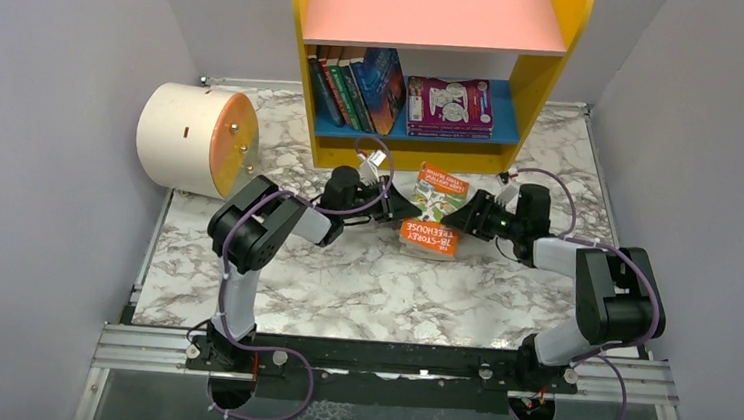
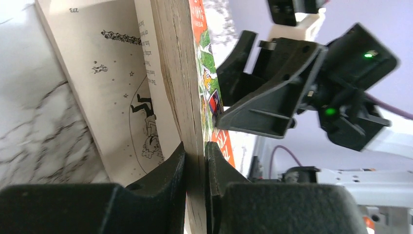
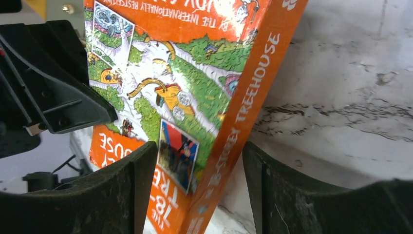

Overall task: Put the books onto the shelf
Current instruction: Pick up the book from the center of the board.

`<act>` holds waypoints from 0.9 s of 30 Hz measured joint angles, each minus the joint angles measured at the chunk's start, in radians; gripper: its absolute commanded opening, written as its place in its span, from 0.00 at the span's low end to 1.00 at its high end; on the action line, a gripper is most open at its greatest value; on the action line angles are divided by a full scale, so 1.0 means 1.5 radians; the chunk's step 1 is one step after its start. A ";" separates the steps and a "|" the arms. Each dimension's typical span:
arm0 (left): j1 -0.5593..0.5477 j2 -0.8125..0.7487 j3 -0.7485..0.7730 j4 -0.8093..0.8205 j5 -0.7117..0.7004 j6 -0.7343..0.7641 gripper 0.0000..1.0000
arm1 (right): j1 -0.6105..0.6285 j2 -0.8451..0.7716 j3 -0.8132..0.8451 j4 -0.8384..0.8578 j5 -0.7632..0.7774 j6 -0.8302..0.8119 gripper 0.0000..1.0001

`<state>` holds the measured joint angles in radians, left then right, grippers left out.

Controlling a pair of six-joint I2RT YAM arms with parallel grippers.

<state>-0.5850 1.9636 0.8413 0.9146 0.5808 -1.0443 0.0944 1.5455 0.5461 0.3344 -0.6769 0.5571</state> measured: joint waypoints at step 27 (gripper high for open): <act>0.031 -0.062 -0.020 0.024 0.206 -0.014 0.00 | -0.081 0.003 -0.027 0.130 -0.199 0.076 0.62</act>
<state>-0.5385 1.8702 0.8120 0.9504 0.8898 -1.0657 -0.0277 1.5505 0.5056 0.5297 -0.9749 0.6708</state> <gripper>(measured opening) 0.064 0.630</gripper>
